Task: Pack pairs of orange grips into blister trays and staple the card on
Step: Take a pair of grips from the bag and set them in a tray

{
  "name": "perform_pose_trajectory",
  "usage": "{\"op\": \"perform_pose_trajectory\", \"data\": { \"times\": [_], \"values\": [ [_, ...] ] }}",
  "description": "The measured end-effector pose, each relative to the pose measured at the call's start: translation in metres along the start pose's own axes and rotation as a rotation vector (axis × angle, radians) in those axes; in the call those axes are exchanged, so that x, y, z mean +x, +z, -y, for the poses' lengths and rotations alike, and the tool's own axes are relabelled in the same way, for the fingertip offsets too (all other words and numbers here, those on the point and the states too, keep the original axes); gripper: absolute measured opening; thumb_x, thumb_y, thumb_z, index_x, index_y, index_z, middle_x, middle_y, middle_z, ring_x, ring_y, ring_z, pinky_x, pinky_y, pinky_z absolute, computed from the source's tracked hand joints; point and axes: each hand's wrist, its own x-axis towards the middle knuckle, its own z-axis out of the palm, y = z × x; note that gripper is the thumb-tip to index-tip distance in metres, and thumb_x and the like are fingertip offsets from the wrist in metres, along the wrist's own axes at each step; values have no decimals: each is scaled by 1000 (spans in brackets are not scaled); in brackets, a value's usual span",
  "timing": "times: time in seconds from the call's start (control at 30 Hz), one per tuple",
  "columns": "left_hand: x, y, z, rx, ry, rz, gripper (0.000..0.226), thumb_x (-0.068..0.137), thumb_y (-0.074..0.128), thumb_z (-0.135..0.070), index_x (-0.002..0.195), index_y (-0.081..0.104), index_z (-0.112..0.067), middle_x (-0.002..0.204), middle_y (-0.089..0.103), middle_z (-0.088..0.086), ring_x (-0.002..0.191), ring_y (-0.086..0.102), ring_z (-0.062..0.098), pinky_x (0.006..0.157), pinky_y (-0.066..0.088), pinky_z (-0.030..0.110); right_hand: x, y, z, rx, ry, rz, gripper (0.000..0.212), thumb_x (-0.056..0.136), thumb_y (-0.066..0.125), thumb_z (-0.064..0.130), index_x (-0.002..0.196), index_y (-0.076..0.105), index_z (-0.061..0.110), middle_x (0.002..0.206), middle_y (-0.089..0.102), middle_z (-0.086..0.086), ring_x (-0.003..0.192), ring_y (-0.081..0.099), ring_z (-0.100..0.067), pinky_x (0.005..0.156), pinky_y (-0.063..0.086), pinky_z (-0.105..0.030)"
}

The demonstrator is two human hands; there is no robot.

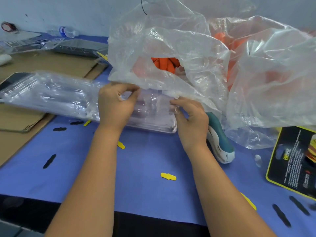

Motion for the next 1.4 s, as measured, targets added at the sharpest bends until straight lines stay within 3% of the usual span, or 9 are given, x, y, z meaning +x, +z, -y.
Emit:
{"op": "perform_pose_trajectory", "data": {
  "times": [0.1, 0.23, 0.37, 0.53, 0.7, 0.9, 1.1, 1.23, 1.4],
  "values": [
    [-9, 11, -13, 211, 347, -208, 15, 86, 60, -16, 91, 74, -10, 102, 68, 9, 100, 56, 29, 92, 42, 38, 0, 1, 0, -39, -20, -111, 28, 84, 65, 4, 90, 74, 30, 84, 59, 37, 95, 55, -5, 78, 39, -5],
    [-29, 32, -40, 157, 509, -114, 9, 80, 61, -15, 75, 66, -9, 87, 60, 10, 89, 48, 26, 86, 38, 37, 10, -4, -3, 25, 88, -353, 36, 86, 66, 13, 71, 55, 44, 76, 58, 26, 80, 56, -11, 70, 39, -11],
    [-32, 43, -45, 119, 418, 313, 17, 81, 64, -34, 76, 64, -18, 61, 50, -6, 61, 46, 17, 57, 44, 34, 16, -12, -7, 80, 109, -488, 24, 88, 66, 23, 72, 52, 35, 74, 54, 15, 80, 55, -21, 72, 42, -22],
    [-25, 41, -24, 286, 276, 925, 78, 57, 83, -61, 128, 56, -48, 101, 43, -14, 93, 36, 4, 85, 29, 23, 16, -13, -3, 156, 105, -540, 22, 96, 59, 23, 82, 49, 36, 82, 58, 6, 79, 55, -14, 73, 42, -19],
    [-13, 22, -10, 299, 160, 913, 72, 64, 75, -33, 125, 50, -61, 126, 52, -25, 121, 41, 6, 101, 20, 32, 13, -14, 2, 149, 98, -560, 19, 97, 58, 25, 86, 49, 38, 84, 61, 16, 79, 55, 2, 72, 39, -8],
    [-5, 5, 15, 640, -23, 651, 66, 72, 63, -11, 102, 54, -69, 153, 29, -13, 141, 16, 16, 109, 4, 40, 11, -14, 2, 167, 116, -547, 19, 97, 57, 28, 84, 48, 39, 79, 65, 17, 84, 67, -20, 75, 44, -15],
    [-4, -16, 44, 686, -468, 116, 22, 83, 67, -16, 104, 71, -23, 114, 54, 22, 105, 50, 45, 78, 41, 45, 10, -14, 4, 163, 116, -521, 19, 98, 56, 28, 85, 48, 39, 82, 69, 4, 82, 67, -19, 74, 46, -18],
    [-7, -15, 55, 596, -552, 214, 55, 92, 58, -19, 144, 43, -17, 126, 51, 30, 117, 47, 47, 90, 42, 50, 10, -14, 6, 169, 139, -491, 19, 100, 54, 26, 84, 46, 34, 70, 66, 8, 65, 67, -13, 67, 48, -21],
    [-8, 9, 43, 704, -554, 551, 72, 99, 42, -33, 155, 1, -14, 162, -6, 15, 149, -13, 30, 117, 2, 58, 10, -13, 6, 171, 187, -462, 21, 100, 53, 22, 81, 48, 30, 57, 62, 8, 52, 62, -11, 61, 48, -22]
  ]
}}
